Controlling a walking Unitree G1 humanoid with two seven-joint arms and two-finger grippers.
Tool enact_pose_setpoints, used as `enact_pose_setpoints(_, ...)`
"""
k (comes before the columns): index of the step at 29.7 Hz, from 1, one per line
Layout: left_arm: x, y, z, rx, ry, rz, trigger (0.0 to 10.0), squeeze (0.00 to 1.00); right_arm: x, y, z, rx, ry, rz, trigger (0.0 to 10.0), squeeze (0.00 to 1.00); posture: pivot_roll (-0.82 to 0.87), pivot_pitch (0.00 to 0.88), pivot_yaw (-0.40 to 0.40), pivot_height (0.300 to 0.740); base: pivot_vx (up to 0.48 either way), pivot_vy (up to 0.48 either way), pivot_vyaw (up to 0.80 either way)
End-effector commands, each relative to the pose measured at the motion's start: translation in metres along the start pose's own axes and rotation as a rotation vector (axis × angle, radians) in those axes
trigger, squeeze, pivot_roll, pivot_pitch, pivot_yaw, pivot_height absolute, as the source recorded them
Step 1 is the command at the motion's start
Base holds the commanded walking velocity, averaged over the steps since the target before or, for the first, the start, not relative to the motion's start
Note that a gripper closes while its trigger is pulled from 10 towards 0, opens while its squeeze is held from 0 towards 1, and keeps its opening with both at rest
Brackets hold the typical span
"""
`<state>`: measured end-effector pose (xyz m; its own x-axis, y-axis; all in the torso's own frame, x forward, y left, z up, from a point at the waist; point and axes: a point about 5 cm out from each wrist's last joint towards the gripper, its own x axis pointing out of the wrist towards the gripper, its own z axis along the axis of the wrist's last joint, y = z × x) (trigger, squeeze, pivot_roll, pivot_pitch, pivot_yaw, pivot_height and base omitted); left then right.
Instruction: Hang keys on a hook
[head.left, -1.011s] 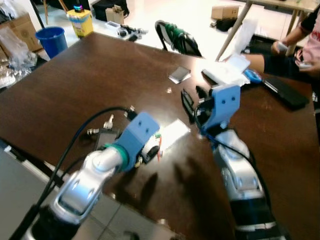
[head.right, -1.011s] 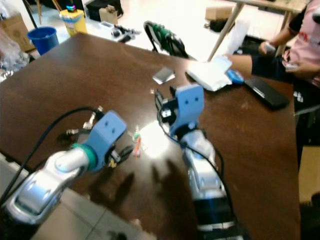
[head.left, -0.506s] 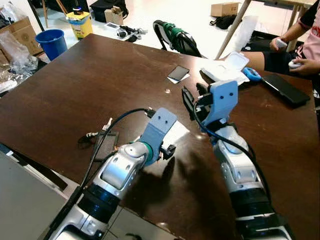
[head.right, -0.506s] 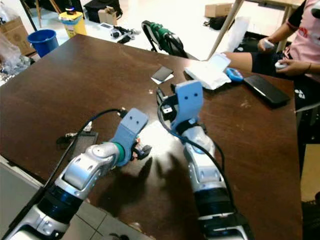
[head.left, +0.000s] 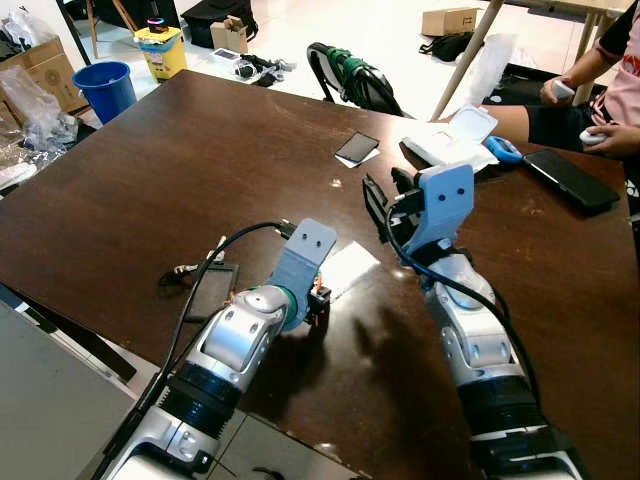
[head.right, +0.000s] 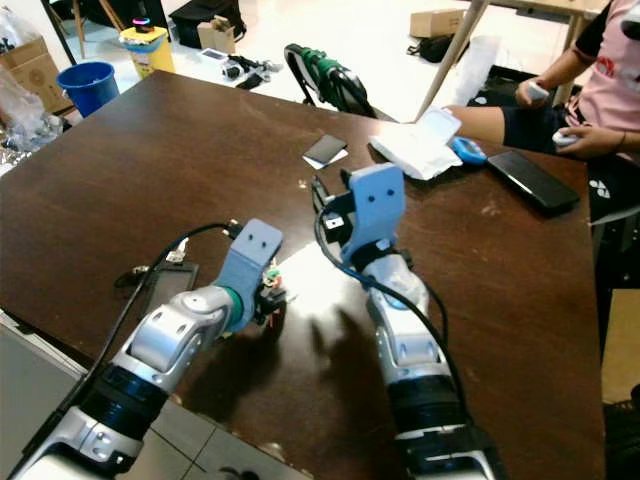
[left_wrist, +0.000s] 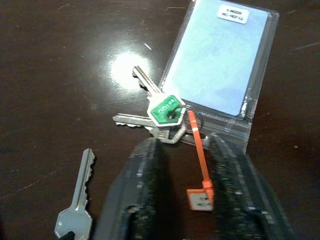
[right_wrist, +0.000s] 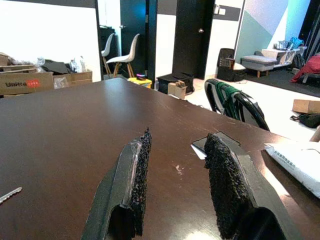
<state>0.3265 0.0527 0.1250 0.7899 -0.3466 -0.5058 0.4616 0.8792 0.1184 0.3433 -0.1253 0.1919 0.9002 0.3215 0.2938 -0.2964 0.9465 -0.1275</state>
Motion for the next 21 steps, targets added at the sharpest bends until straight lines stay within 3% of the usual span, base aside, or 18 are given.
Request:
enact_pose_setpoints(1,0.001,0.006,-0.008,-0.011,0.032,0.021,0.5,0.00,0.001,0.002,0.000,0.002,-0.003,0.007,10.0,0.00,0.12,0.005,0.141,0.740,0.000,0.000,0.00)
enact_pose_setpoints(3,0.001,0.006,-0.008,-0.011,0.032,0.021,0.5,0.00,0.001,0.002,0.000,0.002,-0.003,0.007,10.0,0.00,0.12,0.005,0.141,0.740,0.000,0.000,0.00)
enact_pose_setpoints(4,0.001,0.008,-0.008,-0.016,0.034,0.027,0.0,0.00,0.001,0.002,-0.001,0.003,-0.004,0.008,10.0,0.00,0.12,0.005,0.139,0.740,0.000,0.000,0.00)
enact_pose_setpoints(17,-0.004,0.018,-0.007,0.017,0.014,0.071,0.0,0.00,0.002,0.003,-0.001,0.004,-0.006,0.008,10.0,0.00,0.12,0.006,0.140,0.740,0.000,0.000,0.00)
enact_pose_setpoints(18,-0.011,0.027,0.003,0.056,-0.063,0.129,0.0,0.00,0.002,0.002,0.000,0.003,-0.008,0.007,10.0,0.00,0.12,0.014,0.136,0.740,0.000,0.000,0.00)
enact_pose_setpoints(20,-0.011,0.027,0.003,0.056,-0.063,0.129,0.0,0.00,0.002,0.002,0.000,0.003,-0.008,0.007,10.0,0.00,0.12,0.014,0.136,0.740,0.000,0.000,0.00)
enact_pose_setpoints(21,-0.026,0.034,0.025,0.052,-0.215,0.178,10.0,0.00,0.002,0.003,0.002,0.003,-0.015,0.009,10.0,0.00,0.13,0.020,0.131,0.740,0.000,0.000,0.00)
